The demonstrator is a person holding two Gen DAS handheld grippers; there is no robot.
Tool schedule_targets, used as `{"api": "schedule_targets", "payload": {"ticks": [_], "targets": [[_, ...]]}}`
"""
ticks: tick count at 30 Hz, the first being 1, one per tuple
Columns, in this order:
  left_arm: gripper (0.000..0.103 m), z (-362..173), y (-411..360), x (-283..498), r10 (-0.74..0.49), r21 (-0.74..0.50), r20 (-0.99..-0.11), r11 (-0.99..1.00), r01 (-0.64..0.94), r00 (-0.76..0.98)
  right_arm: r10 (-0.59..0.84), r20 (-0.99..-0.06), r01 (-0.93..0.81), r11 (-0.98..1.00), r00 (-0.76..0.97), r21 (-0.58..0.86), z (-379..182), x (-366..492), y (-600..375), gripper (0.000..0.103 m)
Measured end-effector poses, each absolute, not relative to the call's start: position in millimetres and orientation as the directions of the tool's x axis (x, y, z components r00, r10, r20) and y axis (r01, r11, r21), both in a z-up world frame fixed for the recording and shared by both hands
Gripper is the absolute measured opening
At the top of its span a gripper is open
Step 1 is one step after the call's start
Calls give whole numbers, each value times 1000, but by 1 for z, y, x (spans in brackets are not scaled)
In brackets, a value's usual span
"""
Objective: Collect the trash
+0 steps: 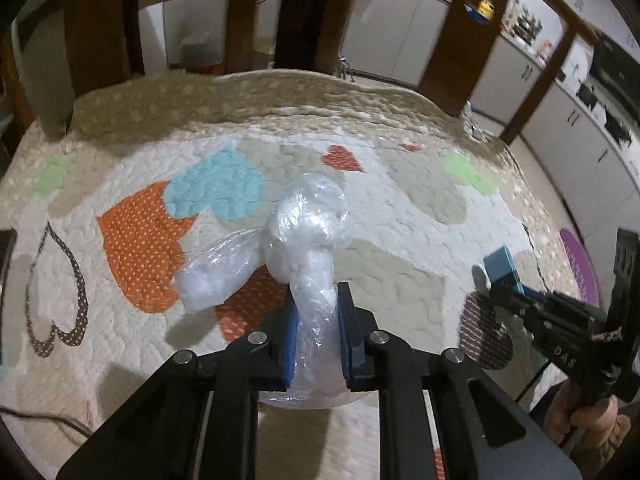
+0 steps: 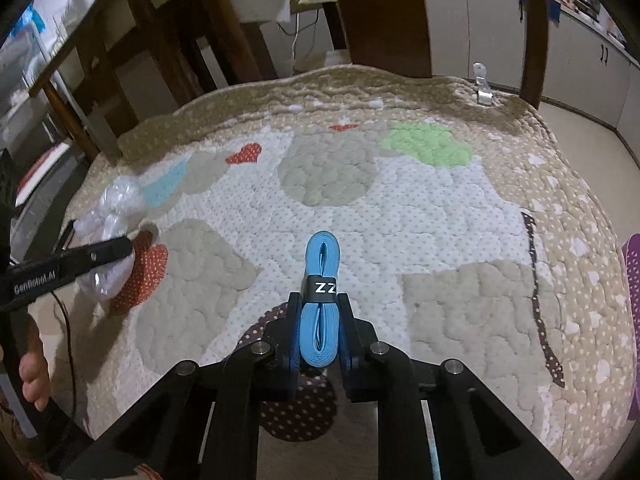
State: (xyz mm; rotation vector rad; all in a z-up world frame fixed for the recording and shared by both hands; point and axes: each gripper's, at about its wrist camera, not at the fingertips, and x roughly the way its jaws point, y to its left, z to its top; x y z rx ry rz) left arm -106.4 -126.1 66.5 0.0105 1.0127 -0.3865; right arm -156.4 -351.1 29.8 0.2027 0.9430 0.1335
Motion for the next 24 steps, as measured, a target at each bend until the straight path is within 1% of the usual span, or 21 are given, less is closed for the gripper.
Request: {"api": "schedule_targets", "payload": {"ticks": [7, 11, 14, 18, 24], "targets": [[16, 86, -178, -123, -241, -36, -835, 921, 387, 495, 229, -733, -12, 957, 641, 289, 41, -170, -387, 17], [16, 93, -206, -128, -220, 12, -835, 909, 417, 504, 230, -715, 7, 950, 661, 312, 53, -172, -410, 17], [16, 97, -224, -132, -209, 42, -834, 899, 436, 511, 211, -703, 5, 956, 679, 292, 64, -175, -423, 17], [16, 101, -248, -139, -192, 86, -831, 882, 463, 521, 149, -680, 33, 968, 718, 247, 74, -185, -443, 17], [16, 107, -278, -152, -184, 138, -820, 855, 499, 542, 113, -657, 107, 953, 745, 284, 71, -193, -472, 17]]}}
